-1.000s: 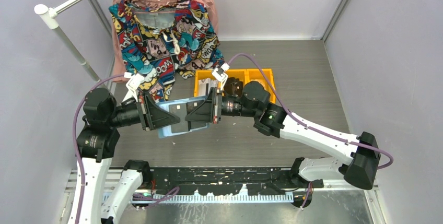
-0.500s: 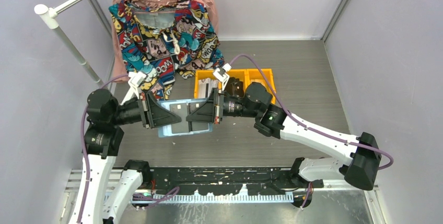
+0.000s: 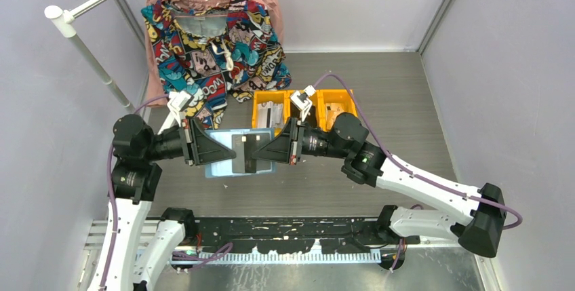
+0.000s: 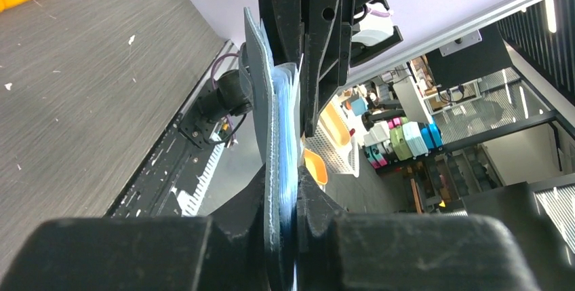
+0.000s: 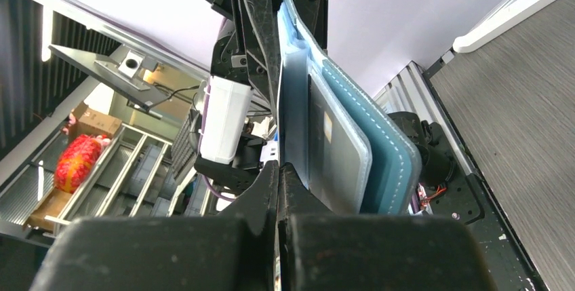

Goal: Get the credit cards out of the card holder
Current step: Remove the credit card from the card holder.

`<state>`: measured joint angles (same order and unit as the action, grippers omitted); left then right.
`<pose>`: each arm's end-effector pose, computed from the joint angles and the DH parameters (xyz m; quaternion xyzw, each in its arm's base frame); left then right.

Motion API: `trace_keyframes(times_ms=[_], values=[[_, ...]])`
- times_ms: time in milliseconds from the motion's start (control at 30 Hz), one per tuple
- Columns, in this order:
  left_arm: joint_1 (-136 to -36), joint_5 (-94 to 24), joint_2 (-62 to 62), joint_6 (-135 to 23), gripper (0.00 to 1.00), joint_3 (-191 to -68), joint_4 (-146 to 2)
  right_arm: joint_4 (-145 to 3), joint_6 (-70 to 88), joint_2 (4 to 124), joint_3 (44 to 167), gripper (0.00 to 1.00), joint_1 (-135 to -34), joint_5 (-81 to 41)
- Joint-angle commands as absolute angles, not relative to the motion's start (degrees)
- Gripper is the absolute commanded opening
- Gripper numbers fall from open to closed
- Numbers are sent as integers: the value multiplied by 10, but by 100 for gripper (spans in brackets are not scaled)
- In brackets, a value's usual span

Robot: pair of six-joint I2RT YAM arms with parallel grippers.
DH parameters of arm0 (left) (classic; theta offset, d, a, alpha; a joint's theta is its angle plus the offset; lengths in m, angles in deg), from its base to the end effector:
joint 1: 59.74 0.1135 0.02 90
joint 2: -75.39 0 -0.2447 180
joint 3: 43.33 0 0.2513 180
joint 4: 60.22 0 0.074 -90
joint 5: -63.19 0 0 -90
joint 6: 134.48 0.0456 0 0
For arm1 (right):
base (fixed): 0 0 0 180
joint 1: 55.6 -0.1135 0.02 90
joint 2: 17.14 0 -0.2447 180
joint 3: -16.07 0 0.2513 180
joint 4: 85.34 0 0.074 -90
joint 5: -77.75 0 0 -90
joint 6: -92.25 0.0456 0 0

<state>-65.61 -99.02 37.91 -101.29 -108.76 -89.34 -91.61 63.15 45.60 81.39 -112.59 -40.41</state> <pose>0.1306 -0.0571 0.3784 0.1241 0.6984 -0.6536 0.2640 0.1300 0.2397 0.3599 -0.1632 0.6368 0.7128 0.2445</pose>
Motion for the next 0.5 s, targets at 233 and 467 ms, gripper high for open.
trace_keyframes(times_ms=[233,467], values=[[-652,-968,383,-979,0,-1123,-903,-981,656,475,826,39,-1128,-424],[-652,-948,381,-930,0,-1135,-949,-1002,668,498,843,17,-1129,-432]])
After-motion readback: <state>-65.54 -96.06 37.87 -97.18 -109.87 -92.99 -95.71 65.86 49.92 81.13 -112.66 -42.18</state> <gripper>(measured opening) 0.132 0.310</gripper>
